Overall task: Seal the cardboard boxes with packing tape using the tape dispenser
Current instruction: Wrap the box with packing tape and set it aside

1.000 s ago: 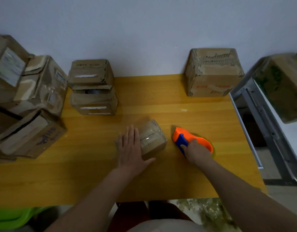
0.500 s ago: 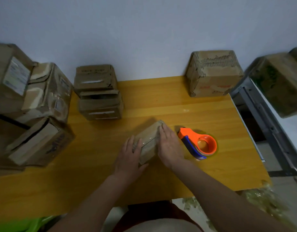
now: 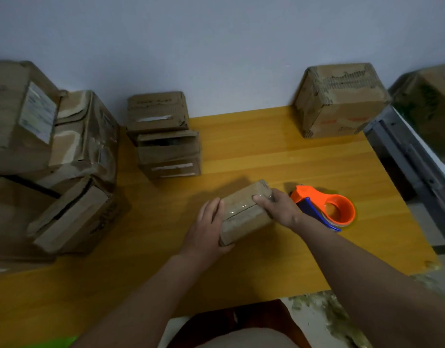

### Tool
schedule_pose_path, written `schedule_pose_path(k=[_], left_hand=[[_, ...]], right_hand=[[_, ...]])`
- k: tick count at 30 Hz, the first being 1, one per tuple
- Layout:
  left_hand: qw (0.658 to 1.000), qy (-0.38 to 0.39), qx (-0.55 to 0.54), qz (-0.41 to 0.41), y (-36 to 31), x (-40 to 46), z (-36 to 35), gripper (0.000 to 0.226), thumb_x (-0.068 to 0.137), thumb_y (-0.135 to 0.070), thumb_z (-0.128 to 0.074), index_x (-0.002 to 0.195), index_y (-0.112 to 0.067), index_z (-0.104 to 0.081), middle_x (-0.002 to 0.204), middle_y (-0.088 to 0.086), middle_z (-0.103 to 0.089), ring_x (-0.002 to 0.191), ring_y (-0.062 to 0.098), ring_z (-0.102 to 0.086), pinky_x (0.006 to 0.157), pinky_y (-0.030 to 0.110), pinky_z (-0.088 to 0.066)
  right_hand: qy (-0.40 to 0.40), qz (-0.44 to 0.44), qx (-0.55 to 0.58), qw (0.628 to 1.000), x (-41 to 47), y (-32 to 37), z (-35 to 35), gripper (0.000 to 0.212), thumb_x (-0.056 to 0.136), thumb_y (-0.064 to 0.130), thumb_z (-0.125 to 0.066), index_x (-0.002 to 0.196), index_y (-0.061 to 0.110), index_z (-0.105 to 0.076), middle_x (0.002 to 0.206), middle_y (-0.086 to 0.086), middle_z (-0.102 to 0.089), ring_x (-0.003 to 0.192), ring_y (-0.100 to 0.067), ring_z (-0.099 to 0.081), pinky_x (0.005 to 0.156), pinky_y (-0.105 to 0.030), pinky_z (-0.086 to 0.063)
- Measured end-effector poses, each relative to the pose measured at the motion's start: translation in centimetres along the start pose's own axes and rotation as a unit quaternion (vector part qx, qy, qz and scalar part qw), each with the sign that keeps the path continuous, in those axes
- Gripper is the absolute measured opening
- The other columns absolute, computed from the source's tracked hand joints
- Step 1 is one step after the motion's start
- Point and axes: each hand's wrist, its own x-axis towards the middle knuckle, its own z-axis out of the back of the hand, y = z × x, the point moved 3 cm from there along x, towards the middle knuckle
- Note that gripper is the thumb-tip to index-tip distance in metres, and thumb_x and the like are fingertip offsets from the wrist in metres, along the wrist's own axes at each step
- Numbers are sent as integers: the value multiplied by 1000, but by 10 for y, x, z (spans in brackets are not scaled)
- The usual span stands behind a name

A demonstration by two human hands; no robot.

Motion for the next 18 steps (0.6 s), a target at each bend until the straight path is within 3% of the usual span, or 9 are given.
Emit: schedule_pose_path(k=[2,4,7,9,10,12,14,18], left_hand=[[1000,9,-10,7,5,1,4,112,74,-55,-73,154,-23,-1,156,-9,3,143,16,3,114,39,-25],[999,14,-22,30,9,0,6,112,71,-58,-73,152,-31,0,153,-10,2,142,19,-1,111,43,-29],[999,18,-27,39,13,0,6,116,67,-61,-75,151,-36,2,150,-8,-5,136,18,-10,109,40,-30],[998,10,-36,54,16,2,6,125,62,-62,-78,152,-32,3,150,-7,-11,135,17,-15,108,37,-31],[997,7,-42,68,16,3,7,130,58,-62,-80,152,-28,3,150,-8,-14,135,16,-17,107,36,-32],[994,-2,-60,86,18,4,7,132,53,-61,-83,152,-24,-3,149,-7,-20,134,14,-21,107,36,-33],[994,-15,-74,84,20,5,8,126,51,-59,-84,149,-22,-14,145,-5,-26,132,14,-23,108,34,-32],[989,-2,-114,93,23,3,5,115,58,-53,-79,149,-30,-13,143,-3,-30,132,20,-26,109,38,-29]], right_hand=[[53,-21,52,997,0,1,2,53,94,49,-48,124,7,-56,120,-12,-62,105,-23,-58,89,-34,-45],[48,-27,25,998,1,0,0,60,97,53,-35,125,4,-56,121,-15,-60,109,-27,-56,90,-32,-41],[-83,-16,-34,996,-1,-3,-7,60,101,47,-24,118,2,-59,119,-21,-61,114,-35,-55,83,-32,-38],[-147,-19,-85,985,-5,-4,-12,55,102,43,-21,124,4,-53,122,-22,-59,116,-37,-54,85,-33,-41],[-167,-16,-140,976,-8,-2,-14,53,102,42,-21,134,6,-43,131,-21,-53,124,-37,-48,94,-38,-42],[-200,19,-308,930,-15,7,-23,60,101,43,-18,150,8,-15,155,-18,-21,145,-32,-18,117,-41,-17],[-202,60,-432,877,-28,14,-44,71,98,51,-9,150,5,4,158,-18,7,146,-31,9,118,-40,5],[-114,164,-519,831,-63,19,-96,74,94,55,4,145,2,12,153,-20,18,143,-35,18,118,-45,11]])
